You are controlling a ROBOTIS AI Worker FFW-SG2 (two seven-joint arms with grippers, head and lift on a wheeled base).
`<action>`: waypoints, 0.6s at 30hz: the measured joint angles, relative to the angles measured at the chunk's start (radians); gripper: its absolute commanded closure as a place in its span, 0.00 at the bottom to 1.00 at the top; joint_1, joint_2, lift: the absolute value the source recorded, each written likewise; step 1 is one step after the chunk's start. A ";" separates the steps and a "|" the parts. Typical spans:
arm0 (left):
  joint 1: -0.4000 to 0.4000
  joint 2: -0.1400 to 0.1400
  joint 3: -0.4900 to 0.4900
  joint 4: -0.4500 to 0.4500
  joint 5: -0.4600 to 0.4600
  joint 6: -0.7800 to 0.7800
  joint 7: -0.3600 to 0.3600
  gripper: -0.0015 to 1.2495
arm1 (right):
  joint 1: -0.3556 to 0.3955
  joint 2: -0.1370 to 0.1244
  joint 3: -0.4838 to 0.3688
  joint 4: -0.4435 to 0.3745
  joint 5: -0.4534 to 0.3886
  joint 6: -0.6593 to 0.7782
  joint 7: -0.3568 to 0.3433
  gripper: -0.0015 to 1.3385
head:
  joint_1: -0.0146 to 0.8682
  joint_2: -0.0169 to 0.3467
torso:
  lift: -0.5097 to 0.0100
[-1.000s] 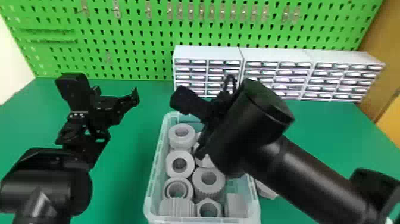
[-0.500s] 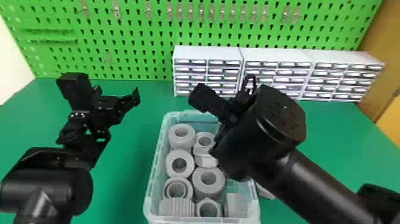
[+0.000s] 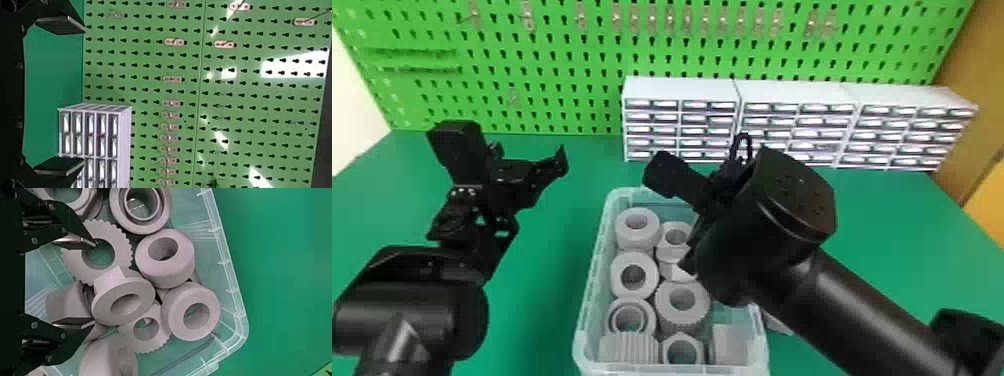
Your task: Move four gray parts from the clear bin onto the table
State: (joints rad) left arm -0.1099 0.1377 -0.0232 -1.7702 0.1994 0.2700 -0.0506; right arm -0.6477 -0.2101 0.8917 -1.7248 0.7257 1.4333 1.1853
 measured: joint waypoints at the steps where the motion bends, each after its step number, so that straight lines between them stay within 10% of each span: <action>1: 0.000 0.000 0.000 0.000 0.000 0.000 0.000 0.09 | 0.000 0.000 0.001 0.000 0.000 0.000 0.000 0.42 | 0.79 0.12 | 0.89; 18: -0.004 -0.001 -0.001 0.000 0.000 0.000 0.000 0.09 | -0.004 0.001 0.007 0.004 -0.003 -0.001 0.000 0.42 | 0.79 0.12 | 0.89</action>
State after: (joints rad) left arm -0.1136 0.1368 -0.0245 -1.7702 0.1994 0.2700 -0.0506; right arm -0.6521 -0.2094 0.8983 -1.7211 0.7226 1.4327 1.1851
